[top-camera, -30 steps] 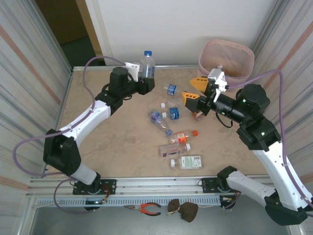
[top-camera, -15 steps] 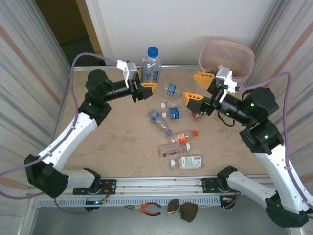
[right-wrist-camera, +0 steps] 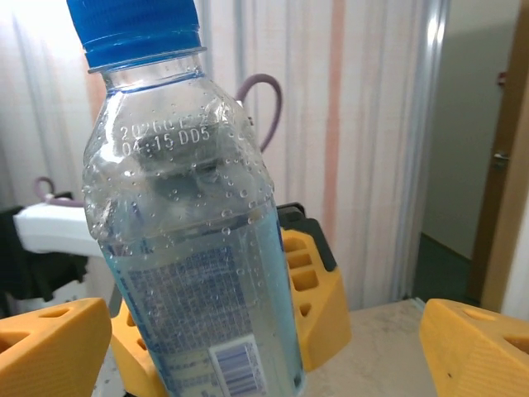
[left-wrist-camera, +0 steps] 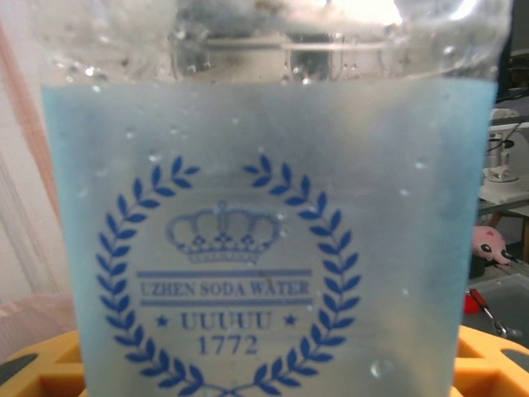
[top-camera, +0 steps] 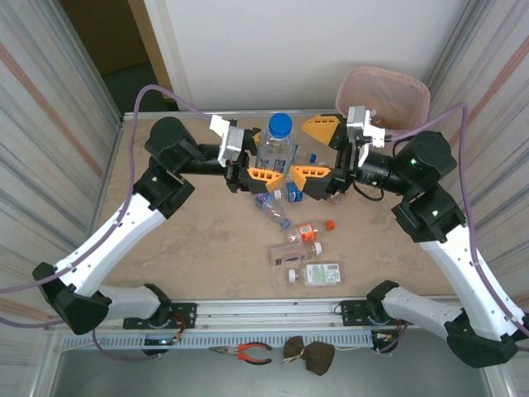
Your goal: Put the plastic bottles in the bin
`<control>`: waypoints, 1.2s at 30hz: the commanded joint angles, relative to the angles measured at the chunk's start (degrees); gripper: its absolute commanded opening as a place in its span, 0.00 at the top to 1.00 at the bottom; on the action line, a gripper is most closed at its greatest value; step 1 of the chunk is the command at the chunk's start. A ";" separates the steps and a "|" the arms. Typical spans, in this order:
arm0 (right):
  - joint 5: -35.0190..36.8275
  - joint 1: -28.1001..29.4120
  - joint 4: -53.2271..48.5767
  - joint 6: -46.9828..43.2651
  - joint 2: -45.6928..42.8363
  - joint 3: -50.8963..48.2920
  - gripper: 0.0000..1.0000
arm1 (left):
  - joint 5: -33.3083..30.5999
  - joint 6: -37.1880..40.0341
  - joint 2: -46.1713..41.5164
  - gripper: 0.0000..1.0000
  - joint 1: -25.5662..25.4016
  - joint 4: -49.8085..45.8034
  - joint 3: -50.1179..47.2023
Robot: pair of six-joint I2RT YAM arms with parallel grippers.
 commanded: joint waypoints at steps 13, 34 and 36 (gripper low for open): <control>-5.92 3.64 3.22 -1.25 4.17 3.23 0.17 | 1.17 2.27 1.23 0.52 -2.20 -0.84 3.10; -1.27 4.10 0.49 -4.76 2.37 3.07 0.46 | -3.86 3.02 -1.10 0.39 -2.29 0.31 0.64; -0.36 4.00 0.24 -5.27 2.06 3.08 0.48 | -5.61 3.74 -2.03 0.35 -2.29 -0.27 -0.10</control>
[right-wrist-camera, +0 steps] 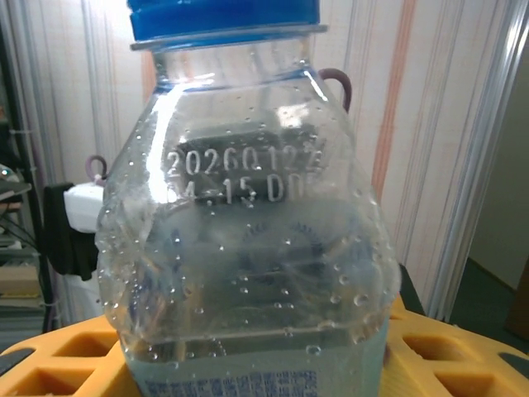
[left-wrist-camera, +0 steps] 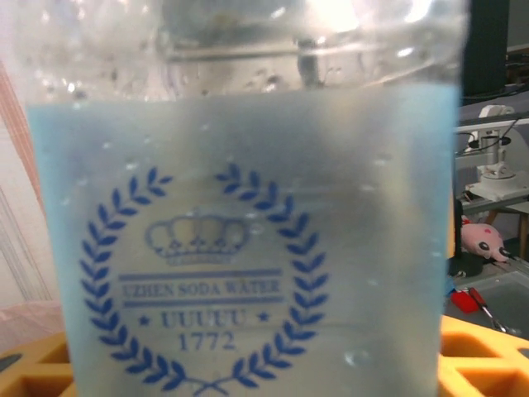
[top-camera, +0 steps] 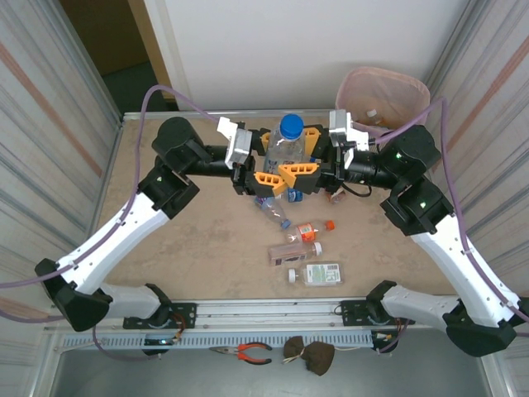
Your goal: Put the plastic bottles in the bin
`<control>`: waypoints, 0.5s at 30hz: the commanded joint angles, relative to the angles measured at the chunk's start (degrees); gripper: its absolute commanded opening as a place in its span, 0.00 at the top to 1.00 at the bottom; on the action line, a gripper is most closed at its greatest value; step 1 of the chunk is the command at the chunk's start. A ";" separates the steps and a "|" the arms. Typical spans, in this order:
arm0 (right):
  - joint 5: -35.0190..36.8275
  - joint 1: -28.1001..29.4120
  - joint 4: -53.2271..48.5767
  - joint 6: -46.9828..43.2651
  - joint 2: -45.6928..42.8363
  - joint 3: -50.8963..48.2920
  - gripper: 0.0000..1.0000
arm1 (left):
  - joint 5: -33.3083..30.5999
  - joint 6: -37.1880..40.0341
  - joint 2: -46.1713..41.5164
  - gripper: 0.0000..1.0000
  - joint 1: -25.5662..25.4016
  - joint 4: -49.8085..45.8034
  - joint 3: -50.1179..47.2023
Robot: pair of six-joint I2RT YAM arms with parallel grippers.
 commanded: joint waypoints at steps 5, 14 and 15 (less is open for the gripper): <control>3.91 -1.39 -1.34 -1.28 -2.10 1.13 0.49 | -7.64 3.51 -5.53 0.25 0.11 -0.30 -3.12; 12.81 -13.24 -4.14 0.79 -1.31 2.68 0.51 | -12.96 4.42 -9.05 0.22 0.95 -2.98 -6.22; 13.86 -15.43 -4.54 2.01 -0.71 3.08 0.51 | -13.13 4.27 -9.26 0.22 0.97 -3.27 -6.30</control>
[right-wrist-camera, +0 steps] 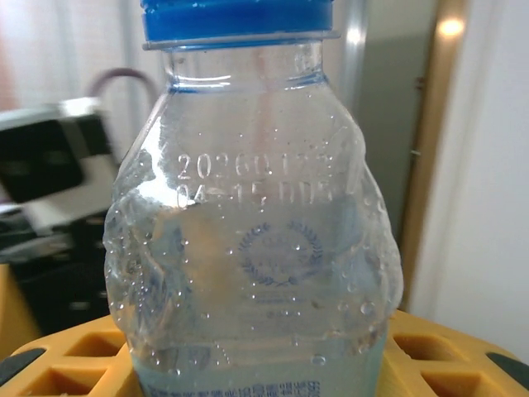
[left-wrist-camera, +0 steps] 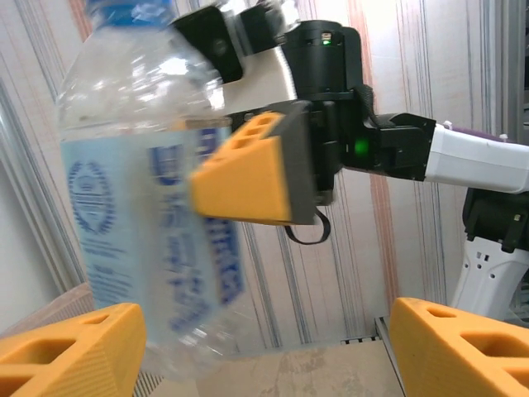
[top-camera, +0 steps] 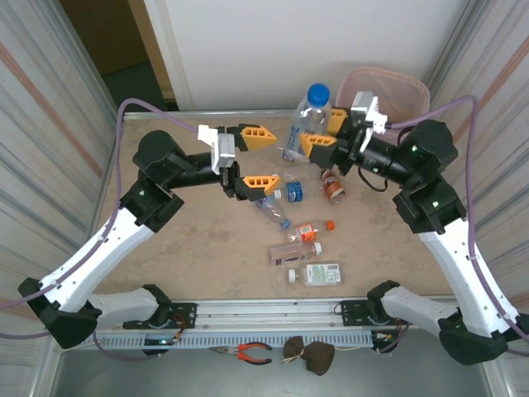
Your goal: Put the plastic bottles in the bin
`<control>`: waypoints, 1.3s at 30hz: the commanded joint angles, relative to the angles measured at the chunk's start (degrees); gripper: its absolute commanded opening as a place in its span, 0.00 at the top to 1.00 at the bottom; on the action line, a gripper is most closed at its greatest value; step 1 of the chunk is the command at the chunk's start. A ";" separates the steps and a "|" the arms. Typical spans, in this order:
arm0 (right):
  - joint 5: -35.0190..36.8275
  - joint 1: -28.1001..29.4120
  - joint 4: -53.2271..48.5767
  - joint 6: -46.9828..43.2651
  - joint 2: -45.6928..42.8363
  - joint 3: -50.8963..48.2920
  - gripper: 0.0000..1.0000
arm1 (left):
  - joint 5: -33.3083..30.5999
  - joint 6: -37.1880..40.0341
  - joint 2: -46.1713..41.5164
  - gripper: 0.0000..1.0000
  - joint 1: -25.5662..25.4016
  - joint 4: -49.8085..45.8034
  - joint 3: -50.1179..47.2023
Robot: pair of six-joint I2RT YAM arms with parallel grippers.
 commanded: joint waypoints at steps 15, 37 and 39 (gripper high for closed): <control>11.64 -33.21 -11.36 28.82 21.91 13.62 0.57 | -4.45 1.32 -4.13 0.22 0.12 -3.49 -1.96; 29.02 -30.75 -24.69 77.53 44.09 26.35 0.53 | -6.76 1.74 -5.45 0.22 0.12 -3.51 -4.83; 32.01 -29.52 -25.65 82.30 44.69 26.18 0.53 | -6.99 1.76 -5.92 0.22 0.12 -3.43 -5.46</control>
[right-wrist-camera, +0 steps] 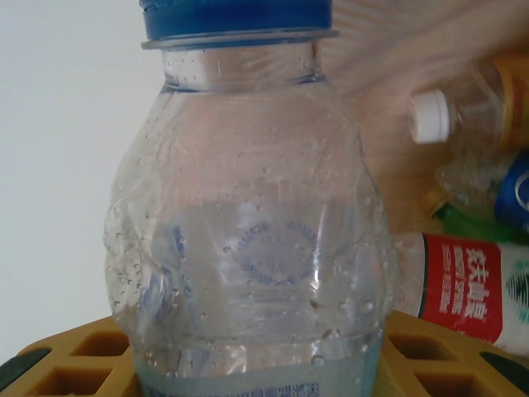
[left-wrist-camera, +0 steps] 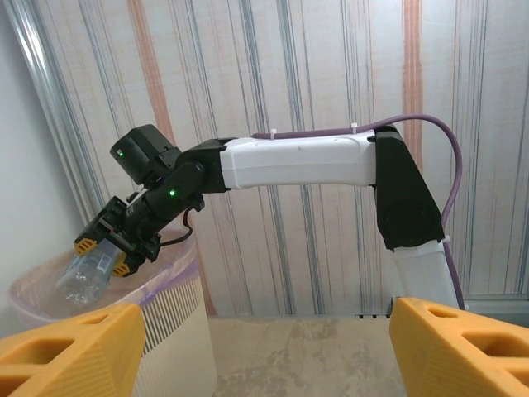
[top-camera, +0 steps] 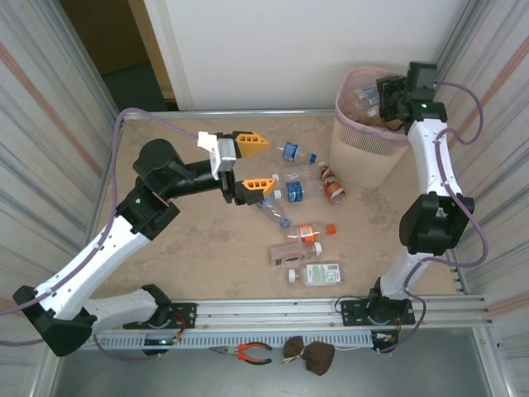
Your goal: Put the plastic bottles in the bin
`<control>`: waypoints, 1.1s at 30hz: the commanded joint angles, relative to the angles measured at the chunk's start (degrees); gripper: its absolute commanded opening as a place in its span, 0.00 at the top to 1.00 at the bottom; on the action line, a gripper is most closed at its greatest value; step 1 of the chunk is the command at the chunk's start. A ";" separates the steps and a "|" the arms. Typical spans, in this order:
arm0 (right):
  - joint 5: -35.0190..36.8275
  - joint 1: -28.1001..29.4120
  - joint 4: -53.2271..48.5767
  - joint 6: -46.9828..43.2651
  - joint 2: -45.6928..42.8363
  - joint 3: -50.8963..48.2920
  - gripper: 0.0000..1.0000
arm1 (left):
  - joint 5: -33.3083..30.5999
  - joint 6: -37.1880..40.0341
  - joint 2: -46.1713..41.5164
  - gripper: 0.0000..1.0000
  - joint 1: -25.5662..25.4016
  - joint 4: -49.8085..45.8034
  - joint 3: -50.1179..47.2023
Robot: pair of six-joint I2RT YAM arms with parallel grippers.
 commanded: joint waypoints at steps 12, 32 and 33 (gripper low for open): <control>17.44 4.91 -9.15 31.35 8.76 5.89 0.50 | -2.23 0.38 -5.42 0.21 0.12 0.82 -3.79; 19.84 5.57 -8.91 34.30 5.52 5.70 0.11 | -3.00 -1.65 -7.43 0.21 0.12 2.93 -6.43; 19.93 5.54 -9.03 33.96 4.98 5.62 0.10 | -2.95 -1.64 -7.43 0.21 0.12 2.95 -6.59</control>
